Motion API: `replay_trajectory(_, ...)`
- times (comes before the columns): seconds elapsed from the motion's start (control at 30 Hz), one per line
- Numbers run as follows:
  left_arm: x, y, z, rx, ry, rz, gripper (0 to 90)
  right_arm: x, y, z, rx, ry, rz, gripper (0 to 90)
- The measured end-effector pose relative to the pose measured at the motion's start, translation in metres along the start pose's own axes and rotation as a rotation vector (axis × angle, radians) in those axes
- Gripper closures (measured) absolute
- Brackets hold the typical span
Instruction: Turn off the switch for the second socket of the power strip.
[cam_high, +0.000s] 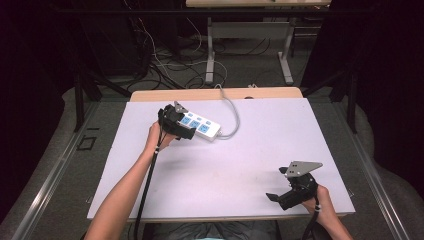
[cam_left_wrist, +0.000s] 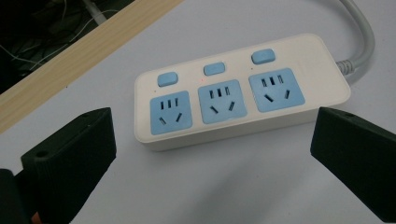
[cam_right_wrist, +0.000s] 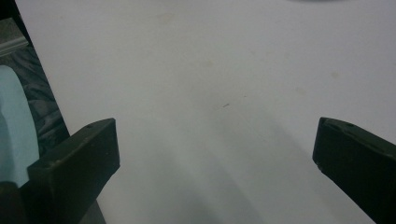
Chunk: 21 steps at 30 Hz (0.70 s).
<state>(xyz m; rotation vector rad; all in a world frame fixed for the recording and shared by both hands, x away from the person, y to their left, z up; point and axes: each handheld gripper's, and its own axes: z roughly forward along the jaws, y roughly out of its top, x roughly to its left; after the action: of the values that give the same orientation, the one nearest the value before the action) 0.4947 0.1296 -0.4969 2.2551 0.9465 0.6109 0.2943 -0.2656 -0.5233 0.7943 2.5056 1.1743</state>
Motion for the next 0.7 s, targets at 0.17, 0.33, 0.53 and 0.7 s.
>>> replay_trajectory(0.17,0.001,0.007,0.006,0.002,0.008,-0.010,0.0,0.000,0.000,0.000,-0.001,0.006,0.002,0.1)
replay_trajectory(0.33,0.001,0.013,0.013,0.020,0.005,-0.017,0.0,0.000,0.000,0.000,0.012,0.006,-0.007,0.1)
replay_trajectory(0.53,0.002,0.019,0.020,0.012,0.002,-0.009,0.2,0.000,0.001,0.000,0.013,0.008,-0.009,0.1)
replay_trajectory(0.7,0.004,0.021,0.027,0.018,0.006,-0.025,0.2,0.000,0.000,0.000,0.003,0.004,-0.012,0.1)
